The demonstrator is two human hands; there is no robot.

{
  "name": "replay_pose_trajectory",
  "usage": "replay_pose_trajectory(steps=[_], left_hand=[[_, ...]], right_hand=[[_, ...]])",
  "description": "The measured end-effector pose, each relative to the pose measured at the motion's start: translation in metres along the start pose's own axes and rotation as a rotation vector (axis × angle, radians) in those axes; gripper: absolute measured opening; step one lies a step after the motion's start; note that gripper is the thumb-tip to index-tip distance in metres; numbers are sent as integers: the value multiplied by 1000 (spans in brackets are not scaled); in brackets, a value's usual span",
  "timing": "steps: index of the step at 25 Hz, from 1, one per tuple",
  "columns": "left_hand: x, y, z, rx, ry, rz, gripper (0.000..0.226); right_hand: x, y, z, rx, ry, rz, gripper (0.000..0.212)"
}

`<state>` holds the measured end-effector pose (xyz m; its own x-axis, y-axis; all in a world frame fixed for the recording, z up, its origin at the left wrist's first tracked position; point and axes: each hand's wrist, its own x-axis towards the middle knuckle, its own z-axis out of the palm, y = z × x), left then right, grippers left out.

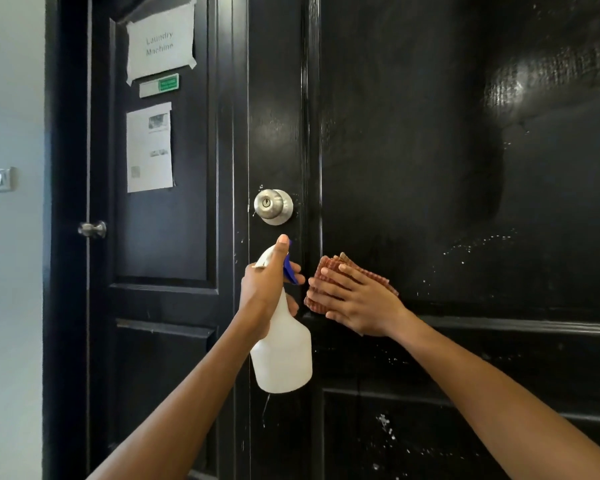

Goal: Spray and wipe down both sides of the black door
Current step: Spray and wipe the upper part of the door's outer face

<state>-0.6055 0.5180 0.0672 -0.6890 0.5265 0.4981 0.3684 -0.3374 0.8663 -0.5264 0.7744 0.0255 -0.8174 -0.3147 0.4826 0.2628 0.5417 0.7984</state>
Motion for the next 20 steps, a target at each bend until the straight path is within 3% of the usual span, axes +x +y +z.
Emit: replay_pose_trajectory(steps=[6, 9, 16, 20], left_hand=[[2, -5, -17, -18, 16, 2, 59], [6, -9, -26, -13, 30, 8, 59], [11, -12, -33, 5, 63, 4, 50], [8, -5, -28, 18, 34, 11, 54]], right_hand=[[80, 70, -47, 101, 186, 640, 64], [131, 79, -64, 166, 259, 850, 62], [119, 20, -25, 128, 245, 641, 67], [114, 33, -23, 64, 228, 534, 65]])
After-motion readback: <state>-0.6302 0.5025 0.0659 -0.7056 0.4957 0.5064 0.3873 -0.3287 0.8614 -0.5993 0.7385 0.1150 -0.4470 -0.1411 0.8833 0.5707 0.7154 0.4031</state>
